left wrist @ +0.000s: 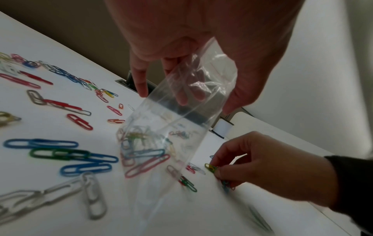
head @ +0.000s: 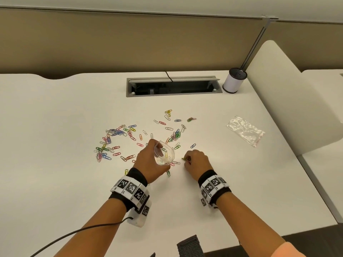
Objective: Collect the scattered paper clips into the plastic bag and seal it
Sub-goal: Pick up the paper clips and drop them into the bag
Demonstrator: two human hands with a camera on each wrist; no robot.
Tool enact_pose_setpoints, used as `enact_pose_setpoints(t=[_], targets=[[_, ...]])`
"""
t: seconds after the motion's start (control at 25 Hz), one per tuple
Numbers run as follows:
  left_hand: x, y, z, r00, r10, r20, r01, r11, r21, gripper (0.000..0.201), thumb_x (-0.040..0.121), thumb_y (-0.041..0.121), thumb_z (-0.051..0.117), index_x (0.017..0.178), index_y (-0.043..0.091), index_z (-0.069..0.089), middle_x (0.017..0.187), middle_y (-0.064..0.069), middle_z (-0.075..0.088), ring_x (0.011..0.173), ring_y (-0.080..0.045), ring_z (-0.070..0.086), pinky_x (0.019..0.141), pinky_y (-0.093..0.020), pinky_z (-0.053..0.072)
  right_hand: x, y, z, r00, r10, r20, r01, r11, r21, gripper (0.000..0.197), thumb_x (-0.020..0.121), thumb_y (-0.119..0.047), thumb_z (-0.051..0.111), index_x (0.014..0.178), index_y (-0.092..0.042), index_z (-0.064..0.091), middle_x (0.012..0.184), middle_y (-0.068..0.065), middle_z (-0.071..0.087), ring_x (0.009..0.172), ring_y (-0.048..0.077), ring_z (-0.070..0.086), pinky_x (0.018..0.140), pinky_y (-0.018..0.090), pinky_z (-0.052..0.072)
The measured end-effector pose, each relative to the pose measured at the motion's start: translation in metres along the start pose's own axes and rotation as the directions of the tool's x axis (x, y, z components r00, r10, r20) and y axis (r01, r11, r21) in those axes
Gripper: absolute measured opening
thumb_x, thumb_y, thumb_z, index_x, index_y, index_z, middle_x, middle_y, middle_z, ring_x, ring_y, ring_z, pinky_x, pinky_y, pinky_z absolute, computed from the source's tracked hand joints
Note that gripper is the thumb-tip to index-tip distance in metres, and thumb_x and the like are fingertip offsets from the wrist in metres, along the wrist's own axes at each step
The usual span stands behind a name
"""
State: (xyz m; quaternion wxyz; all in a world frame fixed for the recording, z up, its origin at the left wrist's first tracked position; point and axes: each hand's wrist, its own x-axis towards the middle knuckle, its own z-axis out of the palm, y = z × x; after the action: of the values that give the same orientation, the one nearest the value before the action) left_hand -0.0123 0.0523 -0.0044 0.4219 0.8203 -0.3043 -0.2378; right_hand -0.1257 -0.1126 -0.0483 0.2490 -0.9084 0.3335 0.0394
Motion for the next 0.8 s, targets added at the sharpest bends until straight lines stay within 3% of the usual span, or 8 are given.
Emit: enact_pose_setpoints(t=[0.08,0.16,0.28,0.36,0.48,0.64,0.72,0.8], targets=[[-0.003,-0.002,0.0,1.0,0.01,0.001,-0.01,1.0,0.02,0.05,0.065,0.021,0.081,0.101,0.024,0.047,0.09,0.005,0.062,0.09,-0.017,0.06,0.08,-0.032,0.05,0.004,0.004,-0.01,0.989,0.148,-0.013,-0.14,0.957,0.255,0.012,0.08,-0.012,0.067,0.088,-0.014,0.074,0.086,0.005,0.072,0.078,0.018,0.066,0.074,0.024,0.05],[-0.005,-0.002,0.0,1.0,0.018,0.009,-0.018,0.999,0.05,0.051,0.065,0.021,0.081,0.102,0.023,0.046,0.091,0.004,0.062,0.09,-0.018,0.059,0.08,-0.032,0.05,0.005,0.005,-0.021,0.96,0.269,0.078,-0.263,0.769,0.583,0.006,0.077,-0.007,0.072,0.08,-0.012,0.075,0.081,0.009,0.074,0.068,0.015,0.068,0.075,0.024,0.057],[-0.007,-0.002,0.0,0.999,0.018,0.03,-0.021,0.996,0.091,0.052,0.065,0.023,0.081,0.103,0.023,0.045,0.092,0.004,0.06,0.088,-0.019,0.059,0.078,-0.033,0.051,-0.001,-0.01,-0.043,0.941,0.223,0.253,-0.323,0.378,0.868,0.006,0.08,0.001,0.071,0.084,-0.003,0.073,0.087,0.013,0.071,0.07,0.015,0.067,0.072,0.021,0.059],[-0.007,-0.002,0.001,0.999,0.018,0.044,-0.023,0.993,0.116,0.054,0.064,0.024,0.081,0.103,0.025,0.044,0.092,0.006,0.059,0.087,-0.019,0.059,0.078,-0.037,0.053,-0.007,-0.029,-0.059,0.946,0.131,0.298,-0.322,0.243,0.915,0.008,0.082,0.003,0.068,0.09,0.001,0.071,0.082,0.009,0.07,0.069,0.012,0.067,0.066,0.015,0.057],[-0.007,0.0,0.005,0.998,0.013,0.063,-0.02,0.993,0.118,0.057,0.06,0.028,0.08,0.102,0.029,0.042,0.091,0.007,0.059,0.086,-0.018,0.06,0.077,-0.041,0.054,-0.016,-0.055,-0.074,0.957,0.011,0.288,-0.277,0.316,0.907,0.014,0.082,0.005,0.068,0.096,0.004,0.07,0.077,0.007,0.071,0.065,0.011,0.068,0.066,0.016,0.057],[-0.005,0.003,0.01,0.998,0.023,0.063,-0.028,0.996,0.089,0.054,0.058,0.028,0.077,0.096,0.033,0.039,0.087,0.008,0.059,0.081,-0.018,0.06,0.073,-0.043,0.055,-0.027,-0.075,-0.07,0.997,-0.02,0.077,-0.036,0.751,0.66,0.011,0.08,-0.006,0.073,0.09,-0.007,0.077,0.08,0.009,0.075,0.072,0.02,0.072,0.074,0.029,0.061],[-0.004,0.005,0.01,0.998,0.031,0.057,-0.035,0.996,0.079,0.053,0.059,0.028,0.076,0.097,0.031,0.04,0.086,0.008,0.059,0.079,-0.018,0.06,0.071,-0.043,0.055,-0.031,-0.079,-0.073,0.999,-0.034,0.021,0.013,0.778,0.628,0.01,0.083,-0.01,0.071,0.091,-0.011,0.078,0.083,0.008,0.076,0.07,0.02,0.073,0.073,0.029,0.061],[-0.003,0.005,0.01,0.998,0.042,0.044,-0.045,0.997,0.067,0.053,0.059,0.029,0.075,0.099,0.03,0.041,0.087,0.008,0.059,0.08,-0.02,0.06,0.073,-0.042,0.054,-0.031,-0.076,-0.081,0.999,-0.028,0.025,0.001,0.687,0.727,0.012,0.085,-0.006,0.069,0.093,-0.009,0.077,0.086,0.012,0.075,0.072,0.02,0.073,0.072,0.029,0.061]])
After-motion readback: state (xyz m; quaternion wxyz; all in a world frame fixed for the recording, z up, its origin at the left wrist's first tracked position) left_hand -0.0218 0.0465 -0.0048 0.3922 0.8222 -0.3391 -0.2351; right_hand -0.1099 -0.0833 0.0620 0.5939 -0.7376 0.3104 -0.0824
